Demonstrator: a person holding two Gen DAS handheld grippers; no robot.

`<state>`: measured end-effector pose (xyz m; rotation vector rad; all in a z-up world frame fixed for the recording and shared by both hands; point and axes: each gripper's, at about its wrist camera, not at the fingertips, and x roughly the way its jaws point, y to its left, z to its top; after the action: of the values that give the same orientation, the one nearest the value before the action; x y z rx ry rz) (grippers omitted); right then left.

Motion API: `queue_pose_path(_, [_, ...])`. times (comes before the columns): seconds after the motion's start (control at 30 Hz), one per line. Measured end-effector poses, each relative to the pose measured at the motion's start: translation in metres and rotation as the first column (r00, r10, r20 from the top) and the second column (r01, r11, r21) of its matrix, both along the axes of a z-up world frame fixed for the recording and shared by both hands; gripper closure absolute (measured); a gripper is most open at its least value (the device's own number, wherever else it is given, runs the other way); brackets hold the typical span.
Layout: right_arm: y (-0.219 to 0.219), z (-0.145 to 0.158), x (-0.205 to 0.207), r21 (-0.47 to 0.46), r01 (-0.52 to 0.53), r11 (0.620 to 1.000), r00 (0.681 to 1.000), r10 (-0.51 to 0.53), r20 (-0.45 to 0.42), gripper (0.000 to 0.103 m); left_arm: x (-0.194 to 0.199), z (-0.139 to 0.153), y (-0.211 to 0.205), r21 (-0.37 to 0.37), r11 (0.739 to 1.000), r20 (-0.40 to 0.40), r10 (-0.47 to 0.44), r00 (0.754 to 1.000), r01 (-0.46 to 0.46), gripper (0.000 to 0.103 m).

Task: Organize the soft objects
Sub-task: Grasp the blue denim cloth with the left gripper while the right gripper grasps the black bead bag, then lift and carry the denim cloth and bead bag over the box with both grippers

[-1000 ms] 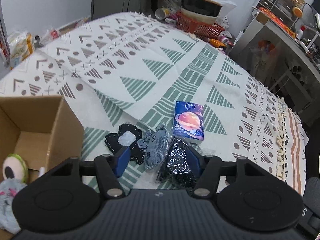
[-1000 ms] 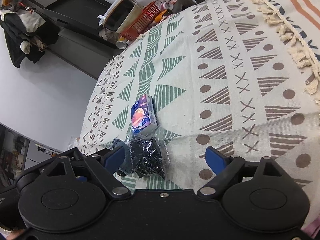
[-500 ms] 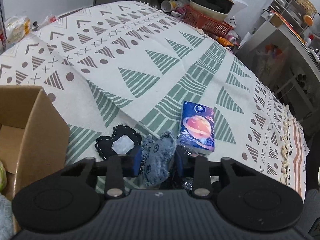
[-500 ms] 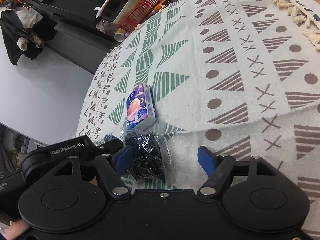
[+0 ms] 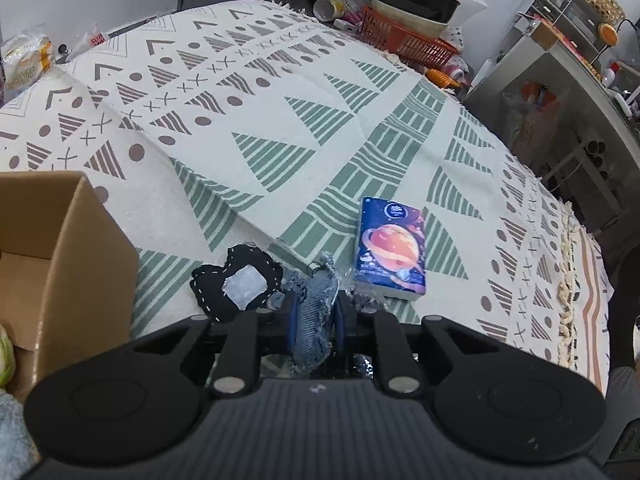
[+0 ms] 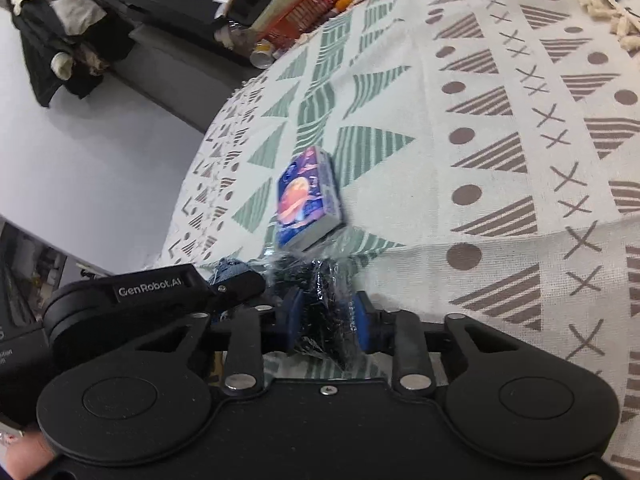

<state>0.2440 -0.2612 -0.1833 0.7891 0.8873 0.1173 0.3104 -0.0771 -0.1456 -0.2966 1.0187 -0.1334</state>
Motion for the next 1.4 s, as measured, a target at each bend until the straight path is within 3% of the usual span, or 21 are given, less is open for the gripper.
queue_pose_path(0.33, [-0.012,0.029,-0.021,-0.038,0.032,0.999,0.999,-0.031,0.033,0.086,-0.029,0.033,0.001,0.014,1.000,0.057,0.007,0.998,-0.008,0.086])
queue_pose_path(0.93, [-0.024,0.098,-0.055,-0.034,0.031,0.999,0.983,-0.024,0.181,0.087,-0.082,0.097,0.011,0.025,0.998,0.168,0.059,0.984,-0.064,0.086])
queue_pose_path(1.4, [-0.003,0.136,-0.076,-0.087,-0.015,0.996,0.964,0.038,0.262,0.087,-0.107,0.131,0.040,0.016,0.995,0.222,0.089,0.971,-0.095,0.086])
